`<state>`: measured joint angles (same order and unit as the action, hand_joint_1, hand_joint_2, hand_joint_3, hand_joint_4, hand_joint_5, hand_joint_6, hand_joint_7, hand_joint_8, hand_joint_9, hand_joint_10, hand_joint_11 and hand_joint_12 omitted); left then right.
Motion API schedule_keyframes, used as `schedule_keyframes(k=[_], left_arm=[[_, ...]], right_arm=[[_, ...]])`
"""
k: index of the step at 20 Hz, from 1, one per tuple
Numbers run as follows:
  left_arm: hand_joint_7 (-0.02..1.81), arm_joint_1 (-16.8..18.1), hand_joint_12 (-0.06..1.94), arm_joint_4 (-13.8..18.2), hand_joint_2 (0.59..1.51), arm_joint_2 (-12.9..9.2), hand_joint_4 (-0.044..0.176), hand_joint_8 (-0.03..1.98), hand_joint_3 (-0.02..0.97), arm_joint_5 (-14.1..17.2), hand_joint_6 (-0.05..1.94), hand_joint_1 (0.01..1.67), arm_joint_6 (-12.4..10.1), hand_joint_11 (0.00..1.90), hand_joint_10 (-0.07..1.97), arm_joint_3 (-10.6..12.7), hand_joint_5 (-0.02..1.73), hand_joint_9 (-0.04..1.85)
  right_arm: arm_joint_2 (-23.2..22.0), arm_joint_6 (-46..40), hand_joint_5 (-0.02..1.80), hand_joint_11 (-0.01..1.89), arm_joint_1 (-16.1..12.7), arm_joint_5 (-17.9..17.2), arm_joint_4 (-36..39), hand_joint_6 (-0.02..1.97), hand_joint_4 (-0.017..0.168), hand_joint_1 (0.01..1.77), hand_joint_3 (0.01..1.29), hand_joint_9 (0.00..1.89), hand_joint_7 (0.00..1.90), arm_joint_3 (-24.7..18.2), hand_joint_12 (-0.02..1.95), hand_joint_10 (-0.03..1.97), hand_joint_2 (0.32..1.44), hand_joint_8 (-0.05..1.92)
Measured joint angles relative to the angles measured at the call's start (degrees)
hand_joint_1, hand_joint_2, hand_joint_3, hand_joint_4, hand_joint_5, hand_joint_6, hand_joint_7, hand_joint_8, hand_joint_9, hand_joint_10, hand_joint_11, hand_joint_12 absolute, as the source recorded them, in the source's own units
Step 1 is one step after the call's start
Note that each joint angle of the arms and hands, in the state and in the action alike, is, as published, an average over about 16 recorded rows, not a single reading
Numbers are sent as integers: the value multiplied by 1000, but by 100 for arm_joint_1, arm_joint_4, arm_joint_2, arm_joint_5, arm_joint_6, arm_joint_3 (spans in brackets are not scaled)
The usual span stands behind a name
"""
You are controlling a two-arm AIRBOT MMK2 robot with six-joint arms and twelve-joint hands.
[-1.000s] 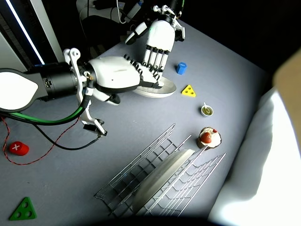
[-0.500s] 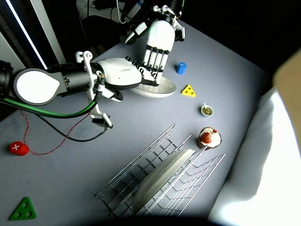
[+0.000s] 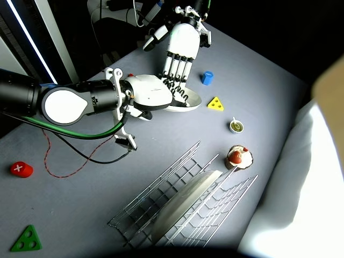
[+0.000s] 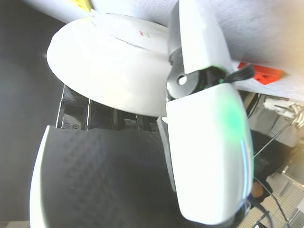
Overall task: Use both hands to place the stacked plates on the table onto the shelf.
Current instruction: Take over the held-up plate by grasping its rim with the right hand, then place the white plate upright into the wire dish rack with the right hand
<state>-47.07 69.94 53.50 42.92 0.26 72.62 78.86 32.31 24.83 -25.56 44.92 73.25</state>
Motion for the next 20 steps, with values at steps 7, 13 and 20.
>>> schedule_keyframes(k=[7, 13, 20], left_arm=[[119, 30, -17, -289, 969, -40, -7, -6, 5, 49, -13, 108, -8, 115, -10, 16, 90, 137], [143, 208, 0, -684, 971, -159, -3, 1, 5, 97, 6, 108, -11, 143, -2, 24, 114, 156], [158, 550, 21, -1086, 973, -375, -1, 8, 4, 106, 13, 107, -13, 167, 5, 34, 133, 174]], right_arm=[[188, 226, 740, 742, 29, -126, -370, 545, -5, 1409, 15, 791, 789, 43, 720, 327, 949, 320], [211, 365, 784, 879, 52, -152, -547, 797, -9, 1412, 14, 904, 883, -91, 1180, 523, 905, 503], [40, 356, 797, 962, 23, -103, -548, 808, -9, 1413, 13, 958, 917, -348, 1377, 563, 896, 527]])
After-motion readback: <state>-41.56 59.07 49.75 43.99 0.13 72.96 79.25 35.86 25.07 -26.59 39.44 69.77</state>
